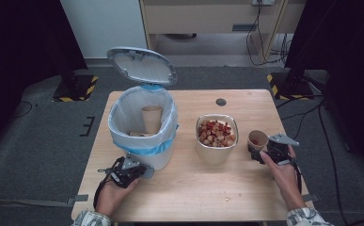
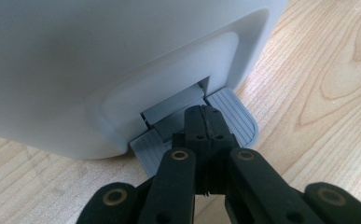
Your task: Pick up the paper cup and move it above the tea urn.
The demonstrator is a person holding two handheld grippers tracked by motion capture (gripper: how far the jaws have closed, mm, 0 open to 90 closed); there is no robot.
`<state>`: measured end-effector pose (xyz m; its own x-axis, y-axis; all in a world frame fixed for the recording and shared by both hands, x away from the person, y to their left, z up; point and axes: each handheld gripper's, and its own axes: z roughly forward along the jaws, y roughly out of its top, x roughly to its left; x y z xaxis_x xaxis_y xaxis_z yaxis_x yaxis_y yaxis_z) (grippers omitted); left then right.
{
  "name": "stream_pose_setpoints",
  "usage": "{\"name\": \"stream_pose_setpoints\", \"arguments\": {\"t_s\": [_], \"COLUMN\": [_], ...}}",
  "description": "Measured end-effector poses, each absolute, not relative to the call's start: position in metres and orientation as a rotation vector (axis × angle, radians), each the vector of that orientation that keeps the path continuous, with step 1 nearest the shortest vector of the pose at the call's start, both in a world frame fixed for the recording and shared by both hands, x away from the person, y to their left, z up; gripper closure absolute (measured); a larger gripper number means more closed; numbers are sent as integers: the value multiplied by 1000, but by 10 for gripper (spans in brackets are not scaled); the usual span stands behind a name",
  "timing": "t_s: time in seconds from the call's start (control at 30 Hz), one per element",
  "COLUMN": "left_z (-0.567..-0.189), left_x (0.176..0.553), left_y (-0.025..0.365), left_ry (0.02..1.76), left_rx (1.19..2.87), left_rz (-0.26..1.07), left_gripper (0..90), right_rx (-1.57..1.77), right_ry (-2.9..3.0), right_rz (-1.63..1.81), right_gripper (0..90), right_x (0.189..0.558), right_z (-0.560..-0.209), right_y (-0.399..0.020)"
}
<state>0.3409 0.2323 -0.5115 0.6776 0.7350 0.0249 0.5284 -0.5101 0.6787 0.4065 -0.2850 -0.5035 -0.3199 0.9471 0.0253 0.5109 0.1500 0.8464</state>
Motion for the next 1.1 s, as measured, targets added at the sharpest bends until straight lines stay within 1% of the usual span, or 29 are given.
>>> {"name": "stream_pose_setpoints", "arguments": {"t_s": [0.4, 0.8, 1.0, 1.1], "left_z": [-512, -512, -512, -512], "left_x": [341, 341, 341, 341], "left_y": [232, 232, 232, 232], "left_ry": [965, 963, 963, 963], "left_rx": [2237, 2237, 2236, 2235], "left_rz": [410, 408, 407, 406], "left_gripper": [898, 898, 898, 898], "right_rx": [1407, 1431, 1430, 1426], "right_ry": [1887, 1835, 1830, 1832], "right_rz": [1042, 1067, 1086, 1089], "right_gripper": [84, 146, 144, 177], "right_x": [419, 426, 428, 428], "right_z": [-513, -518, -519, -519], "right_y": [-276, -275, -275, -275]}}
